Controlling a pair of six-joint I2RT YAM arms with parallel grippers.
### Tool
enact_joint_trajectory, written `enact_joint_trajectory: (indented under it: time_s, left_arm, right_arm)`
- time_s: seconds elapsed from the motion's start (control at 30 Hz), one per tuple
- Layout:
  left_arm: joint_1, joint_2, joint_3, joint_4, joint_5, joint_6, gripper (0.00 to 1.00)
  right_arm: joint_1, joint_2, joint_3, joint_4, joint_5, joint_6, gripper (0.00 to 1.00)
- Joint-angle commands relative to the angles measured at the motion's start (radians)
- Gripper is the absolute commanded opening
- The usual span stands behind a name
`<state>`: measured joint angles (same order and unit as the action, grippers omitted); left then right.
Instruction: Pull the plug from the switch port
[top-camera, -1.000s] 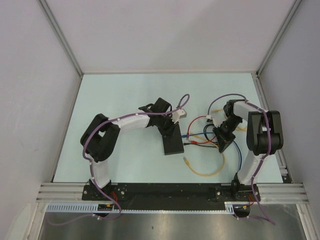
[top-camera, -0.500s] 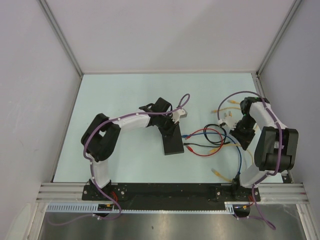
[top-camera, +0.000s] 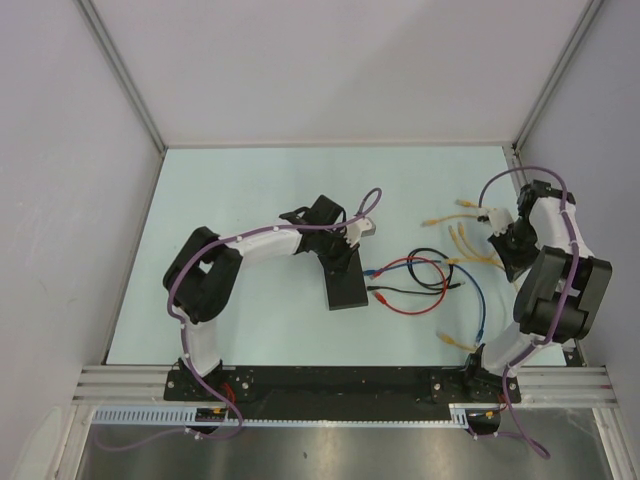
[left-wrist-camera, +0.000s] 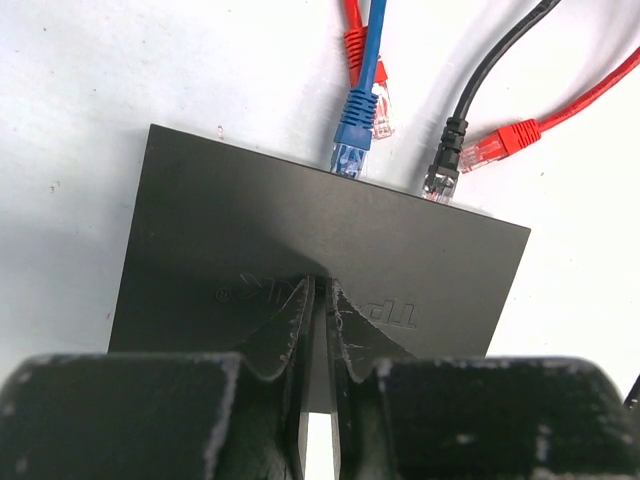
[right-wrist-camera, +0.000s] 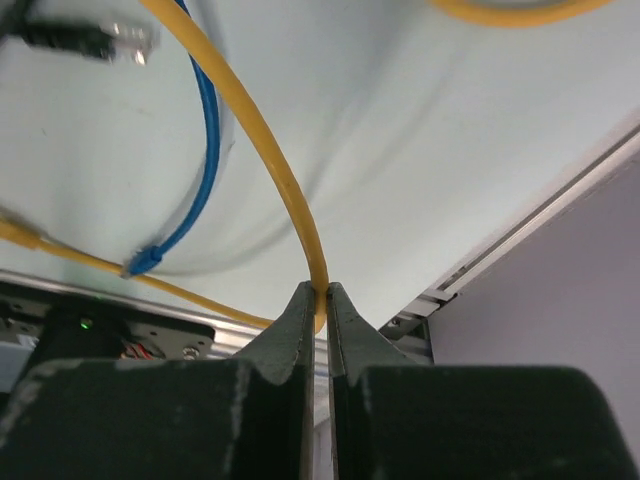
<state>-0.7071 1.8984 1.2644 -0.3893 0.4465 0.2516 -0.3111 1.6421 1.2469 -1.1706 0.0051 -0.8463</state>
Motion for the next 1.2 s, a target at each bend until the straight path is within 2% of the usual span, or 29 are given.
enact_joint_trajectory:
  time_s: [0.0, 0.13, 0.3, 0.4, 0.43, 0.57, 0.7, 0.8, 0.87, 0.9, 1.0, 1.1, 1.17]
  left_arm:
    - [-0.025, 0.03, -0.002, -0.046, -0.002, -0.003, 0.14]
    - [-0.026, 0.028, -0.003, -0.049, -0.006, 0.003, 0.14]
    - [-0.026, 0.024, 0.0, -0.062, -0.025, 0.012, 0.13]
    - [-0.026, 0.019, -0.003, -0.062, -0.029, 0.014, 0.14]
    - [-0.026, 0.019, -0.003, -0.062, -0.029, 0.015, 0.14]
    - [-0.028, 0.024, -0.002, -0.06, -0.032, 0.017, 0.14]
    - [-0.028, 0.03, 0.006, -0.062, -0.034, 0.017, 0.14]
    - [-0.031, 0.025, 0.001, -0.063, -0.032, 0.018, 0.14]
    - [-0.031, 0.022, -0.011, -0.057, -0.026, 0.015, 0.14]
    - [-0.029, 0.022, -0.014, -0.056, -0.023, 0.014, 0.14]
    - [-0.029, 0.028, -0.017, -0.054, -0.009, 0.008, 0.14]
    - [-0.031, 0.028, -0.017, -0.051, -0.006, 0.003, 0.14]
    - [-0.031, 0.027, -0.02, -0.046, -0.003, 0.002, 0.14]
  right_arm:
    - [-0.014, -0.004, 0.127, 0.014, -0.111, 0.13, 0.0]
    - [-0.029, -0.019, 0.201, 0.025, -0.172, 0.13, 0.0]
    - [-0.057, 0.016, 0.386, 0.057, -0.183, 0.116, 0.0]
    - [-0.098, 0.076, 0.598, -0.026, -0.314, 0.058, 0.0]
    - [-0.117, 0.094, 0.653, -0.093, -0.429, 0.043, 0.0]
    - [-0.189, 0.252, 0.978, -0.343, -0.69, -0.017, 0.0]
    - [-0.212, 0.259, 0.913, -0.342, -0.858, 0.042, 0.0]
    - [-0.203, 0.259, 0.847, -0.325, -0.869, 0.091, 0.0]
    - [-0.2, 0.236, 0.778, -0.226, -0.832, 0.204, 0.0]
    - [-0.204, 0.229, 0.743, -0.189, -0.852, 0.21, 0.0]
    - [-0.197, 0.281, 0.755, -0.195, -0.898, 0.239, 0.0]
    - [-0.184, 0.352, 0.793, -0.175, -0.857, 0.243, 0.0]
    - [-0.18, 0.406, 0.874, -0.184, -0.861, 0.245, 0.0]
